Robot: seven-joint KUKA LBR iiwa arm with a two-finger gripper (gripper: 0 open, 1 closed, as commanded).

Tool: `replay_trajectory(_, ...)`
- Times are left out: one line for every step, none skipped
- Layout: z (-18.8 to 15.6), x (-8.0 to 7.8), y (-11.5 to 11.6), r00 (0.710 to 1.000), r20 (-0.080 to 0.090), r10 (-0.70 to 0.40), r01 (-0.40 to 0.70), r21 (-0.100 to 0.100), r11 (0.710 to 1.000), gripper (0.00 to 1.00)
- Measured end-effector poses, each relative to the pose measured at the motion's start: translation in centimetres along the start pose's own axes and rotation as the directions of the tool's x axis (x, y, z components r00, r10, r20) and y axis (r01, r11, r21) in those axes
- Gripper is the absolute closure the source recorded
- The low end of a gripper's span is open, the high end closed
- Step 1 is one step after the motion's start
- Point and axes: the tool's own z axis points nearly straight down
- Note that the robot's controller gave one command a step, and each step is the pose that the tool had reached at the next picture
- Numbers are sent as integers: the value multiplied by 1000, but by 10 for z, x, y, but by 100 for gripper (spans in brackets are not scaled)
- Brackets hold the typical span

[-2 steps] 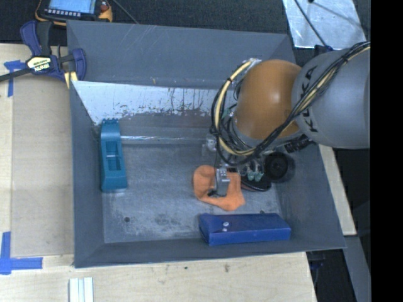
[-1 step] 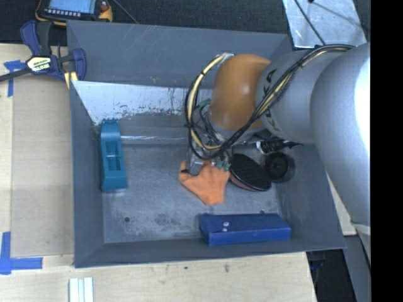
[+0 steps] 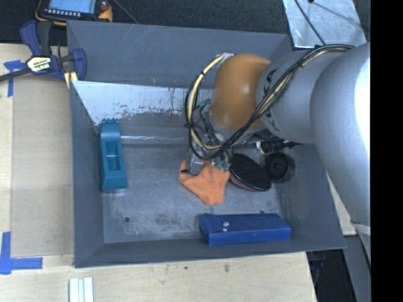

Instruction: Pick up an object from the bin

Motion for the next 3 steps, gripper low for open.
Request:
replay_trajectory(-53, 14, -4, 1000, -7, -5, 5, 2, 1000, 100)
replay_trajectory(-81, -7, -13, 1000, 7, 18, -18, -2, 1000, 100)
replay_trajectory(-75, 42, -14, 1000, -1, 1, -1, 1, 1000, 0)
